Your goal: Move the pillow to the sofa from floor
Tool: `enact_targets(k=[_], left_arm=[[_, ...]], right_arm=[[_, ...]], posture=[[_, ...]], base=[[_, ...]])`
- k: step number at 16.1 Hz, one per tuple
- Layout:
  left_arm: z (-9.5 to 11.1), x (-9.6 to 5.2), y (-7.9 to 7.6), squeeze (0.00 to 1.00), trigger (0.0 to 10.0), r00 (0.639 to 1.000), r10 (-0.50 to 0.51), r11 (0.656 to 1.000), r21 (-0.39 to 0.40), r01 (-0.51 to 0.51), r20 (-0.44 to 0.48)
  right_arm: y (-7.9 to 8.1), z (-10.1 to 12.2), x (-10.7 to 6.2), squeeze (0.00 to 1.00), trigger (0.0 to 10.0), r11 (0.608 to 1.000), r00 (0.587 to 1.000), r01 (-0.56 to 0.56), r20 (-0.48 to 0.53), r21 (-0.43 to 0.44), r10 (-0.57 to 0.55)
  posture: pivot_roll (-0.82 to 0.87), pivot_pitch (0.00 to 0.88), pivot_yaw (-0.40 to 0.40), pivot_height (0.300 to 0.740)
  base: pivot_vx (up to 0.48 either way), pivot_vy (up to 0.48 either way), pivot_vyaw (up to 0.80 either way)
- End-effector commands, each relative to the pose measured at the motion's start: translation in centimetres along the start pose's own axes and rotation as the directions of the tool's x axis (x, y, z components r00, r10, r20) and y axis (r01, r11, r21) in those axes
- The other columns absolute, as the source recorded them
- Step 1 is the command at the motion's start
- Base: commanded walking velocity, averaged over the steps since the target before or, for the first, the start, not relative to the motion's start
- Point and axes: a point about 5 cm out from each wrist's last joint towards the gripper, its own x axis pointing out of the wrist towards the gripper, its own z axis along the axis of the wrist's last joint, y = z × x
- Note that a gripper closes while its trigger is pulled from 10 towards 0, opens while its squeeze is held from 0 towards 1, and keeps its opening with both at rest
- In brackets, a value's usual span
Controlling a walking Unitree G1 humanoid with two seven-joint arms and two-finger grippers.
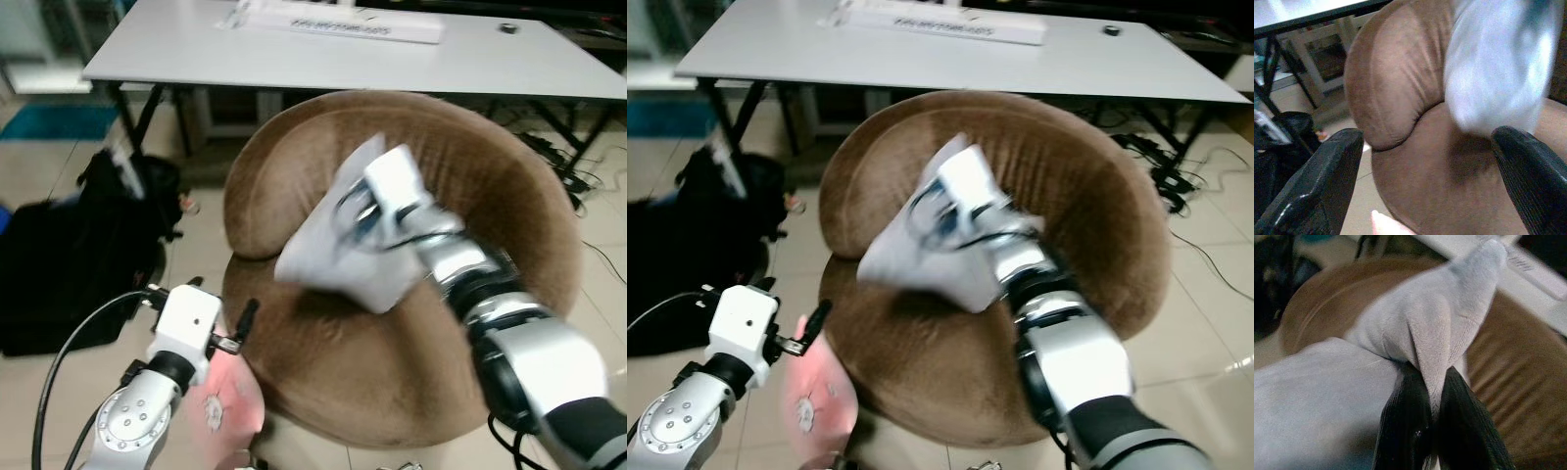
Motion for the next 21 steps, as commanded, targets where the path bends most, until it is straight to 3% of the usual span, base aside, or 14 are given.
enact_targets(k=[1,4,6,9,11,13,15,16,19,21], left_arm=[[1.0,-0.1,-0.8,0.0,10.0,0.997,-0.072,0.997,-0.001,0.073,0.037],[2.2,-0.2,-2.3,0.0,10.0,0.96,-0.266,0.964,0.001,0.267,0.085],[2.2,-0.2,-2.4,0.0,10.0,0.958,-0.279,0.96,0.024,0.278,0.066],[2.1,-0.5,-2.4,0.0,10.0,0.961,-0.269,0.963,0.016,0.268,0.063],[2.1,-0.5,-2.4,0.0,10.0,0.965,-0.253,0.967,0.015,0.253,0.062],[2.1,-0.1,-1.9,0.0,10.0,0.976,-0.204,0.979,0.018,0.203,0.077],[1.8,0.3,-1.2,0.0,10.0,0.988,-0.129,0.992,0.003,0.13,0.082],[1.3,0.9,-0.3,0.0,10.0,0.997,-0.046,0.999,-0.011,0.047,0.06],[1.2,2.2,0.7,0.0,10.0,0.998,0.01,1.0,-0.019,-0.009,0.057],[1.8,3.8,1.0,0.0,10.0,0.996,0.039,0.999,-0.026,-0.037,0.085]], right_arm=[[-0.4,0.0,0.0,0.0,10.0,0.999,0.999,0.05,-0.017,-0.021,-0.05],[1.7,-1.1,0.1,0.0,10.0,0.997,0.993,0.078,-0.087,-0.005,-0.078],[1.8,-0.5,0.3,0.0,10.0,0.992,0.988,0.126,-0.087,0.012,-0.124],[-0.7,0.3,0.2,0.0,10.0,0.949,0.969,0.245,-0.085,0.2,-0.233],[-4.8,1.0,-0.4,0.0,10.0,0.907,0.936,0.35,-0.048,0.233,-0.349],[-8.8,1.6,-1.4,0.0,10.0,0.836,0.899,0.416,-0.021,0.357,-0.438],[-11.0,2.1,-2.2,0.0,10.0,0.786,0.882,0.415,0.009,0.458,-0.471],[-12.4,2.2,-2.9,0.0,10.0,0.756,0.878,0.384,0.044,0.53,-0.477],[-12.0,1.1,-3.1,0.0,10.0,0.756,0.9,0.315,0.072,0.574,-0.429],[-10.4,-1.5,-3.5,0.0,10.0,0.783,0.925,0.281,0.062,0.554,-0.376]], posture=[[0.26,0.108,-0.103,0.74],[0.28,0.111,-0.107,0.74],[0.27,0.115,-0.104,0.74],[0.26,0.113,-0.103,0.74],[0.25,0.109,-0.104,0.74],[0.22,0.091,-0.112,0.74],[0.18,0.05,-0.107,0.74],[0.14,0.012,-0.088,0.74],[0.09,0.0,-0.044,0.74],[0.06,0.0,-0.011,0.74]], base=[[0.0,0.0,0.0],[0.0,0.0,0.0],[0.0,0.0,0.0],[0.0,0.0,0.0],[0.0,0.0,0.0],[0.0,0.0,0.0],[0.0,0.0,0.0],[0.0,0.0,0.0],[0.0,0.0,0.0],[0.0,0.0,0.0]])
